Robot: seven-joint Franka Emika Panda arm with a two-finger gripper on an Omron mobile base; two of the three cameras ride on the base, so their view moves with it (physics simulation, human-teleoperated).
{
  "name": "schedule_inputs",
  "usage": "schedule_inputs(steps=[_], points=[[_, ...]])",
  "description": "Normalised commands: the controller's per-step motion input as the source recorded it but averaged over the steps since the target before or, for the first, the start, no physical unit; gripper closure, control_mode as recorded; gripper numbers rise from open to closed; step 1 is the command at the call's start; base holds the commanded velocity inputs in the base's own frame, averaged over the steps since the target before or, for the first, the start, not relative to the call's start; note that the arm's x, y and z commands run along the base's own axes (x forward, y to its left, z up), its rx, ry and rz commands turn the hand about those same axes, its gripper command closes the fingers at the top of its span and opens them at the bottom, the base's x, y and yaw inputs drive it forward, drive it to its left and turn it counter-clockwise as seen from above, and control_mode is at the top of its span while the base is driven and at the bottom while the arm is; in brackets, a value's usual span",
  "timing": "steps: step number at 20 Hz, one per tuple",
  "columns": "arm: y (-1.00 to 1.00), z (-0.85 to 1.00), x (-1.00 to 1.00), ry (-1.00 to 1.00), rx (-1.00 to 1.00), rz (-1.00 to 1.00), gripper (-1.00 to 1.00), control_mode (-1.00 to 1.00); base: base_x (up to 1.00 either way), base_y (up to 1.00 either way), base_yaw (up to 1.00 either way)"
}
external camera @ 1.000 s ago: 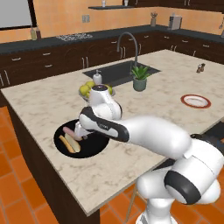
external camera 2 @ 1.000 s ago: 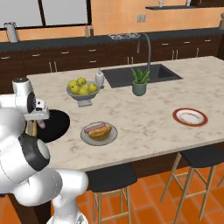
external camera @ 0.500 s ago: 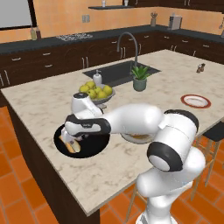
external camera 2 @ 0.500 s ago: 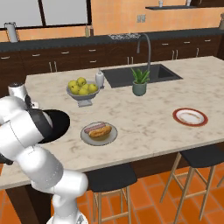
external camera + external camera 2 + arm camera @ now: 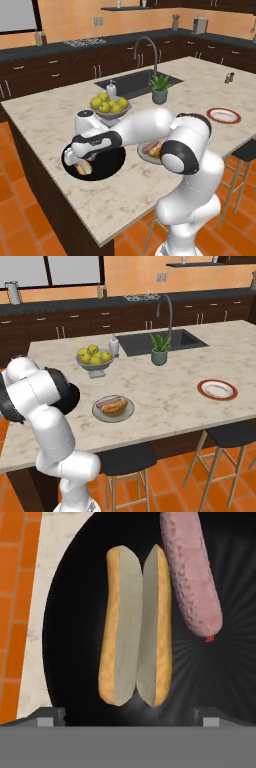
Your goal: Place one bun and one sausage from the bowl on each plate.
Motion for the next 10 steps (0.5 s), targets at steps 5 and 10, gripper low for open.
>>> schedule_inputs(steps=[5,10], points=[[0.08,-0.41,0.14,0.0,-0.04,0.0,-1.0,-1.0,0.0,0.0,0.0],[0.16,-0.33,0.02,0.0,-0.02,0.0,-1.0,-1.0,0.0,0.0,0.0]])
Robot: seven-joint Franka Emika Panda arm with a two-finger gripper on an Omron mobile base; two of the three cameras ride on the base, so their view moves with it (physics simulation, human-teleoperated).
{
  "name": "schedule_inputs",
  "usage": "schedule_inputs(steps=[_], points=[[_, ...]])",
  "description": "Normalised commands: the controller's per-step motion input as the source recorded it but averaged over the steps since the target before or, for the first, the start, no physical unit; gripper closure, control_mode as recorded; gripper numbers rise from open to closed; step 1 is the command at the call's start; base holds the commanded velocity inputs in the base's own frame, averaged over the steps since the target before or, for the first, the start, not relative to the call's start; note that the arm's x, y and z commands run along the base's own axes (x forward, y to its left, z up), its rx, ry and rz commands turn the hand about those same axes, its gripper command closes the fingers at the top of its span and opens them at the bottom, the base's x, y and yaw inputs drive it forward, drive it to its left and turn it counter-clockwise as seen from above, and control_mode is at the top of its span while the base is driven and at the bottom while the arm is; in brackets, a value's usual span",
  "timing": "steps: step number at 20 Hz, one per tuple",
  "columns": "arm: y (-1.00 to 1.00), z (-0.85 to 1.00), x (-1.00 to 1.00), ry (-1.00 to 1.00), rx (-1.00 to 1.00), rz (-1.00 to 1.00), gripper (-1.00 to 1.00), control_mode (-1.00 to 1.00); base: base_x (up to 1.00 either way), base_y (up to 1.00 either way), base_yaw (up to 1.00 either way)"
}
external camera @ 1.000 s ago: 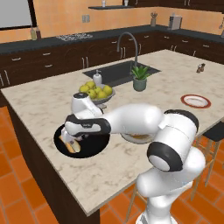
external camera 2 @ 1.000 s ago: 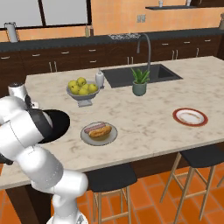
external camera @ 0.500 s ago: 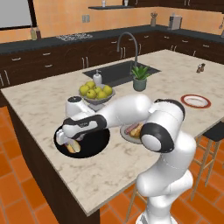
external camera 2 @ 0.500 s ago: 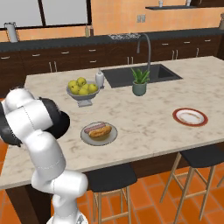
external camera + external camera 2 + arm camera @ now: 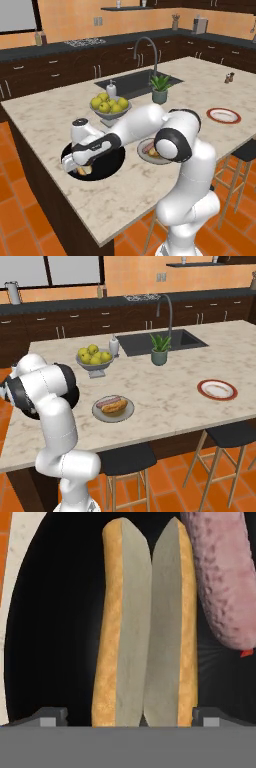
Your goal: Place one bun and one sausage from the bowl on each plate.
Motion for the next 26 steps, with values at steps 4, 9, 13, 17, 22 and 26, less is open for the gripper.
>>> schedule_inputs(steps=[4,9,13,17,22,26], points=[[0.0,-0.18,0.15,0.0,0.0,-0.06,-1.0,-1.0,0.0,0.0,0.0],[0.0,-0.19,0.04,0.0,0.0,-0.04,-1.0,-1.0,0.0,0.0,0.0],[0.01,-0.39,0.0,0.0,0.0,-0.03,1.0,-1.0,0.0,0.0,0.0],[0.01,-0.24,0.03,0.0,-0.02,-0.01,1.0,-1.0,0.0,0.0,0.0],[-0.26,0.31,-0.54,-0.08,0.04,0.0,1.0,-1.0,0.0,0.0,0.0],[-0.77,1.0,-1.0,-0.2,0.19,0.0,1.0,-1.0,0.0,0.0,0.0]])
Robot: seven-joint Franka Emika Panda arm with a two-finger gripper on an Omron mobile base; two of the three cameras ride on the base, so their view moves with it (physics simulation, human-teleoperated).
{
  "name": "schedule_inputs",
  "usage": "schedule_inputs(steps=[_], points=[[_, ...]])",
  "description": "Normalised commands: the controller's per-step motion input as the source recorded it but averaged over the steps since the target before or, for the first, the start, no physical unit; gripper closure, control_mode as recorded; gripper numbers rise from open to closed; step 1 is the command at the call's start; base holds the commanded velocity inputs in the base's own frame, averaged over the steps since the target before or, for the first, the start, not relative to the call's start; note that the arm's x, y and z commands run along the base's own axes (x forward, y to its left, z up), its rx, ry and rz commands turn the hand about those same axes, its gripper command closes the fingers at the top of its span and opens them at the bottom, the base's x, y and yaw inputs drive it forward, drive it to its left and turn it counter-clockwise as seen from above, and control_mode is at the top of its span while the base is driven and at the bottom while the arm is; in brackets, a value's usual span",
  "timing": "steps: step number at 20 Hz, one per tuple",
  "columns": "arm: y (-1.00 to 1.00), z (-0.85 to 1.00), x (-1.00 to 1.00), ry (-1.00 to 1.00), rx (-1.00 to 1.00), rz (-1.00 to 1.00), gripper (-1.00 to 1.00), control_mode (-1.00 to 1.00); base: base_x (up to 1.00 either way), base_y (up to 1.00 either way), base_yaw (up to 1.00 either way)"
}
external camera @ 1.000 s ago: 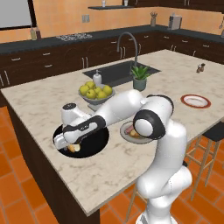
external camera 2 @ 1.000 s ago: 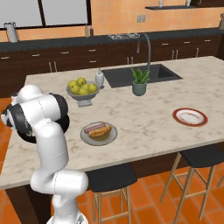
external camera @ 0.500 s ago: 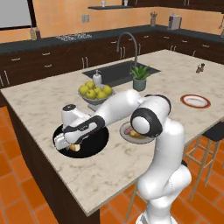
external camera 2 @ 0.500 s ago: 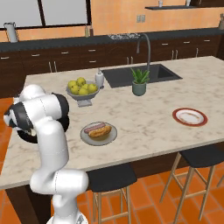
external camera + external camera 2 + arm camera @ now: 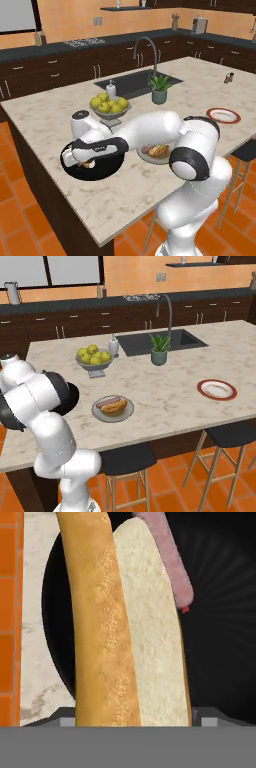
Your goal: Place one bun and one sausage from the bowl on each plate.
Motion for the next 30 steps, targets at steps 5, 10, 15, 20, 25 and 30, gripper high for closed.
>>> schedule_inputs(steps=[5,10,15,20,25,30], points=[[-0.81,0.85,-1.0,-0.03,0.12,0.0,1.0,-1.0,0.0,0.0,0.0],[-0.54,0.38,-0.6,-0.01,0.04,0.0,1.0,1.0,-0.4,-0.4,0.0],[0.0,0.0,0.0,0.0,0.0,0.0,1.0,1.0,-0.72,-1.0,-0.12],[0.0,0.0,0.0,0.0,0.0,0.0,1.0,1.0,-0.01,-1.0,-0.19],[0.0,0.0,0.0,0.0,0.0,0.0,1.0,1.0,0.37,-1.0,-0.22],[0.0,0.0,0.0,0.0,0.0,0.0,1.0,1.0,0.55,-1.0,-0.19]])
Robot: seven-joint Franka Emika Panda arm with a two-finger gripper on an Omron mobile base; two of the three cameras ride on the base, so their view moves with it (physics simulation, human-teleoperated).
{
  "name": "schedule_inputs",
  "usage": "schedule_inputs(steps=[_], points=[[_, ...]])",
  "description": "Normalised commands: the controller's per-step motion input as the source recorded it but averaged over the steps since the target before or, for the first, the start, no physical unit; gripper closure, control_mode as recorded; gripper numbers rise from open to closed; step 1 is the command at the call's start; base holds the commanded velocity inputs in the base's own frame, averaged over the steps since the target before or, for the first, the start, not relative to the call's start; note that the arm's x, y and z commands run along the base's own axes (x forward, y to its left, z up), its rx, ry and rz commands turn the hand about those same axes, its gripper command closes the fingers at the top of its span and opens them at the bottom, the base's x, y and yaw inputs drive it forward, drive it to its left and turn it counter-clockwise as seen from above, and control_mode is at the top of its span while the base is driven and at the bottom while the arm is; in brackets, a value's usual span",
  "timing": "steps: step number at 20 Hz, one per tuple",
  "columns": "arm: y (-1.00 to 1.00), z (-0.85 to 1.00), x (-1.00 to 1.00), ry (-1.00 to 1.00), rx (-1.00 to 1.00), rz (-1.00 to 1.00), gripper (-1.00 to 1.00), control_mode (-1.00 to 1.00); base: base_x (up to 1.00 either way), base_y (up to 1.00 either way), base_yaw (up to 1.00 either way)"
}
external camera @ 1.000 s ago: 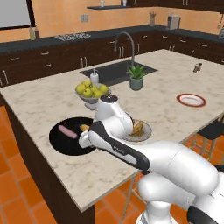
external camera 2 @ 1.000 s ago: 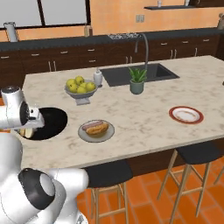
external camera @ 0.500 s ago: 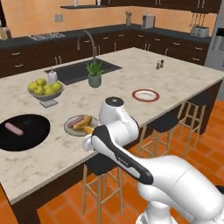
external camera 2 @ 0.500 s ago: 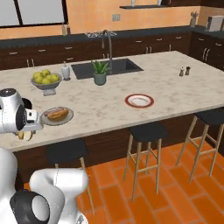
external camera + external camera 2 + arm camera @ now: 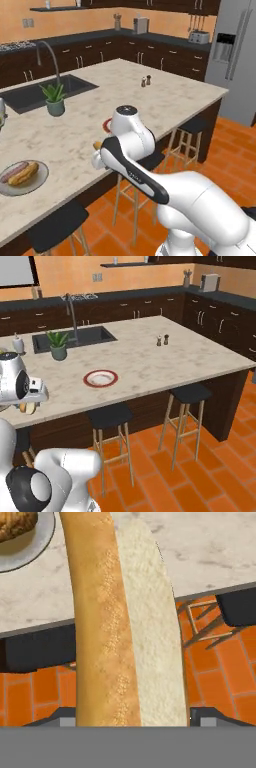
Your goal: Place one bun and one sausage from the bowl on each plate.
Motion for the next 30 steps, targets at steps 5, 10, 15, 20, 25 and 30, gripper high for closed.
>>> schedule_inputs(steps=[5,10,15,20,25,30], points=[[0.0,0.0,0.0,0.0,0.0,0.0,1.0,1.0,0.71,-1.0,-0.14],[0.0,0.0,0.0,0.0,0.0,0.0,1.0,1.0,0.92,-1.0,0.03],[0.03,-0.01,0.16,0.0,-0.01,0.07,1.0,-1.0,0.43,-0.2,0.25],[0.76,0.0,1.0,0.08,-0.03,0.09,1.0,-1.0,0.0,0.0,0.0],[0.8,0.03,1.0,0.19,-0.05,-0.01,1.0,-1.0,0.0,0.0,0.0],[0.37,-0.05,0.55,0.1,-0.13,-0.05,1.0,-1.0,0.0,0.0,0.0]])
